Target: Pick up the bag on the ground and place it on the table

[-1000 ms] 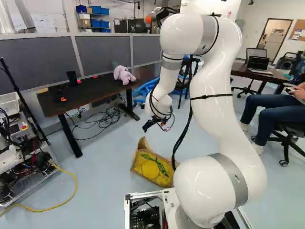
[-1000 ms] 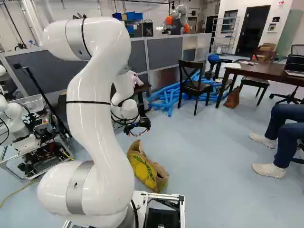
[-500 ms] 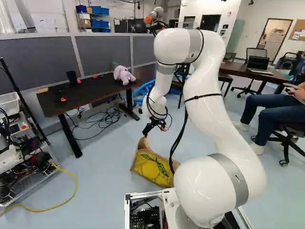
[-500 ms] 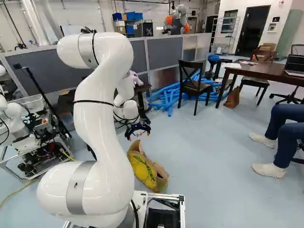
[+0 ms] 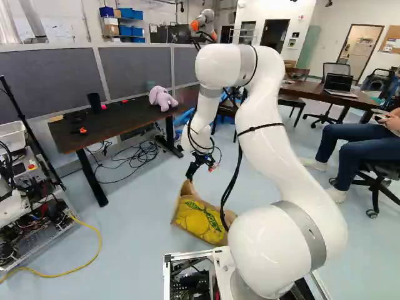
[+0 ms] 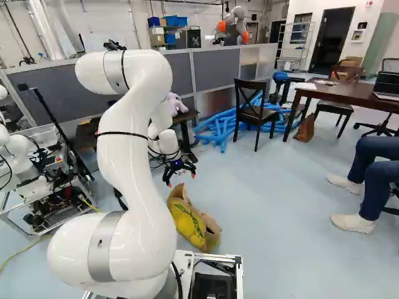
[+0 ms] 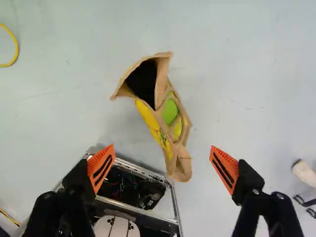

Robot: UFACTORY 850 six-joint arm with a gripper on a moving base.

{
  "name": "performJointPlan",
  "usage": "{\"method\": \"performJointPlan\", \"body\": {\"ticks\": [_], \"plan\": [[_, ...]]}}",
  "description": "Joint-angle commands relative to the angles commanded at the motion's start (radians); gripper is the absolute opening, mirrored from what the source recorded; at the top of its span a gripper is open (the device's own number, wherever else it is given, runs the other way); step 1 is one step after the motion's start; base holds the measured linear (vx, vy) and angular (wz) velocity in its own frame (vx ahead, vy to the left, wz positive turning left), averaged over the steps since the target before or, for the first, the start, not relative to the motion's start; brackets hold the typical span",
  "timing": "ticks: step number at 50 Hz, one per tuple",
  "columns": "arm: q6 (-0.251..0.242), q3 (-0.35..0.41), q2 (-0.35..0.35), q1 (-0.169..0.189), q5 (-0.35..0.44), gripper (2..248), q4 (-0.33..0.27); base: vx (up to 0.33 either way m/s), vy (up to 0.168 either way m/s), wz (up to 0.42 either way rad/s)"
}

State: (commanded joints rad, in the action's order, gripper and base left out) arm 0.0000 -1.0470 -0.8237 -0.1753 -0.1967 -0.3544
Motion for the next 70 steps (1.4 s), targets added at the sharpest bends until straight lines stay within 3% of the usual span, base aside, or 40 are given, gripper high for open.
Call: {"method": "performJointPlan", "body": {"ticks": [33, 70], "plan": [[0.0, -0.134, -0.15, -0.042, -0.014, 247, -0.004, 0.0, 0.0, 0.0], [0.0, -0.18, -0.273, -0.069, -0.014, 247, -0.004, 0.0, 0.0, 0.0]]}}
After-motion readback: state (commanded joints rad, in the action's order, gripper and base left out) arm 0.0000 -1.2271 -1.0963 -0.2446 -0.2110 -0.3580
